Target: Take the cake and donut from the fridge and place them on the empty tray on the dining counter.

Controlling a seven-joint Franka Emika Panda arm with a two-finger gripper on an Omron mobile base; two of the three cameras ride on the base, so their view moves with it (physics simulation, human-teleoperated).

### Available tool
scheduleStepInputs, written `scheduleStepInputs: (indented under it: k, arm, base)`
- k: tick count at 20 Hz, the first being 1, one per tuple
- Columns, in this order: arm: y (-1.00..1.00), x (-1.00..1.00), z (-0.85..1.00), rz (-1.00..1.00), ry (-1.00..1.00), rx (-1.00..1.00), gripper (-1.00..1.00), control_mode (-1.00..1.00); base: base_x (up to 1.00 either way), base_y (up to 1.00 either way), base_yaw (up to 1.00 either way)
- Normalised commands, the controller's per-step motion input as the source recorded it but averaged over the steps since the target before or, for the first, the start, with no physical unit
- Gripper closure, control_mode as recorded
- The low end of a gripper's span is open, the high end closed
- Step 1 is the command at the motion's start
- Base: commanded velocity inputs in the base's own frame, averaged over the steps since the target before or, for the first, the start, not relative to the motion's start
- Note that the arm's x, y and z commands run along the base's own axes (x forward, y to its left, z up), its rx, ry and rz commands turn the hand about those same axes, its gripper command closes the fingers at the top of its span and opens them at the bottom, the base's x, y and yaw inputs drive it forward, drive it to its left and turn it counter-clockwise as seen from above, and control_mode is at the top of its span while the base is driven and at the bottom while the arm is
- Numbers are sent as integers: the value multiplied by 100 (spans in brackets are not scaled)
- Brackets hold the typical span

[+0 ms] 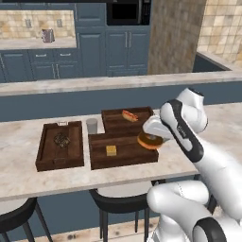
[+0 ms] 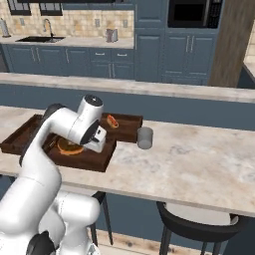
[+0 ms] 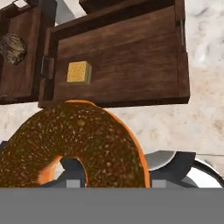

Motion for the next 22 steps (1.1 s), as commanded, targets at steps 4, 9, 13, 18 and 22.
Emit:
scheduleStepInputs:
  k: [4,9,13,18,22]
  arm:
    - [14,88,-59,0,13,0,100,-100]
    - [3,74,-58,0,5,0,100,-100]
    - [7,60,-53,0,0,1,100,-100]
    - [15,49,-45,0,0,3,100,-100]
    - [11,33,-43,0,0,3,100,-100]
  base:
    - [0,0,0]
    - [0,0,0]
    - [0,0,0]
    - [0,0,0]
    - [0,0,0]
